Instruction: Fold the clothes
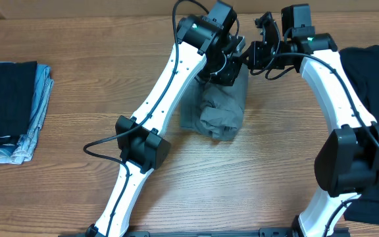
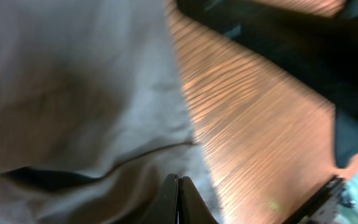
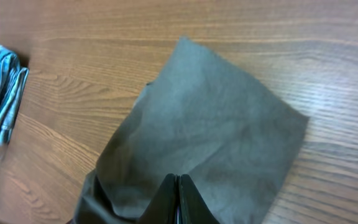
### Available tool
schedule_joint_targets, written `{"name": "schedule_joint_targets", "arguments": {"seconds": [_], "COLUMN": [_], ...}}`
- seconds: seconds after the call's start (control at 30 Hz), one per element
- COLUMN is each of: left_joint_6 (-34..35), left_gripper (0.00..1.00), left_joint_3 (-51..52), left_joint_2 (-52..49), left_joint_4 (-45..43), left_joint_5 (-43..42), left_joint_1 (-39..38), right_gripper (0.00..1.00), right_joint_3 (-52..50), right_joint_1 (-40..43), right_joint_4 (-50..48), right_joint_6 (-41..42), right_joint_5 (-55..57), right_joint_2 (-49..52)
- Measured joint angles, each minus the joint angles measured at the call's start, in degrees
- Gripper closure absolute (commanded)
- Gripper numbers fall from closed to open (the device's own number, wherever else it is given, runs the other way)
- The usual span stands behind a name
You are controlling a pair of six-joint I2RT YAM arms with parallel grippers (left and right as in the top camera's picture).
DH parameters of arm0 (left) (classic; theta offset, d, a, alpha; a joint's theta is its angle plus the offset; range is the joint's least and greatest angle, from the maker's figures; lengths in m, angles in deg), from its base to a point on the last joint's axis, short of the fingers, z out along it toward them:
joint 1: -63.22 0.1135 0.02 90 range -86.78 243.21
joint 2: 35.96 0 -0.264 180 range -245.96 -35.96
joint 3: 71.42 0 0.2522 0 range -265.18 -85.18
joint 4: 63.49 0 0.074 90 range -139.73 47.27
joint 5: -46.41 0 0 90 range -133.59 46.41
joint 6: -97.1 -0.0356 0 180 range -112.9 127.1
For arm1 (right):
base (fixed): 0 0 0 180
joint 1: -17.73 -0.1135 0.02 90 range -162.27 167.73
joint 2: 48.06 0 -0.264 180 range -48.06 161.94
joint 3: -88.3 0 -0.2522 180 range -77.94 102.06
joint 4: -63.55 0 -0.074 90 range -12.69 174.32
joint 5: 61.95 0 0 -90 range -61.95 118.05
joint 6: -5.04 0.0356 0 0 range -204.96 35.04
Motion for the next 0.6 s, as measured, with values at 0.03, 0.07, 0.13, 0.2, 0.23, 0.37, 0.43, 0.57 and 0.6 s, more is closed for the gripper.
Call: {"name": "schedule_joint_targets", "arguments": {"seconds": [0.03,0.07,0.13,0.2,0.23,0.37,0.43,0.57,0.6], "left_joint_6": [0.0,0.0,0.0,0.0,0.0,0.0,0.0,0.0,0.0], "left_gripper": [0.96,0.96,0.96,0.96,0.96,0.96,0.96,0.96,0.96], "left_joint_3": [1.9,3.8,6.1,8.0,8.2,8.2,8.3,10.7,11.3], "left_joint_2": [0.0,0.0,0.0,0.0,0.0,0.0,0.0,0.0,0.0], "left_joint_4": [-0.2,-0.1,-0.2,-0.2,0.0,0.2,0.2,-1.6,-1.9], "left_joint_5": [1.1,2.6,5.2,8.5,9.1,10.7,11.3,12.7,12.9], "left_joint_1": [0.0,0.1,0.3,1.1,1.4,3.2,3.8,4.0,4.0], "right_gripper": [0.96,0.96,0.96,0.96,0.96,0.96,0.96,0.96,0.96], "right_joint_3": [-0.1,-0.2,-0.2,-0.3,-0.3,-0.3,-0.3,-0.3,-0.3], "right_joint_1": [0.0,0.0,0.0,0.0,0.0,-0.3,-1.0,-2.7,-3.0], "right_joint_4": [-0.4,-0.7,-1.5,-2.3,-2.9,-3.6,-3.8,-5.6,-5.9], "right_joint_6": [-0.1,0.0,0.0,-0.2,-0.6,-3.6,-5.3,-6.8,-6.9], "right_joint_5": [-1.2,-2.1,-3.7,-6.2,-7.9,-14.2,-16.2,-18.1,-18.5], "right_joint_2": [0.8,1.3,2.9,4.2,4.7,7.1,7.5,7.5,7.5]}}
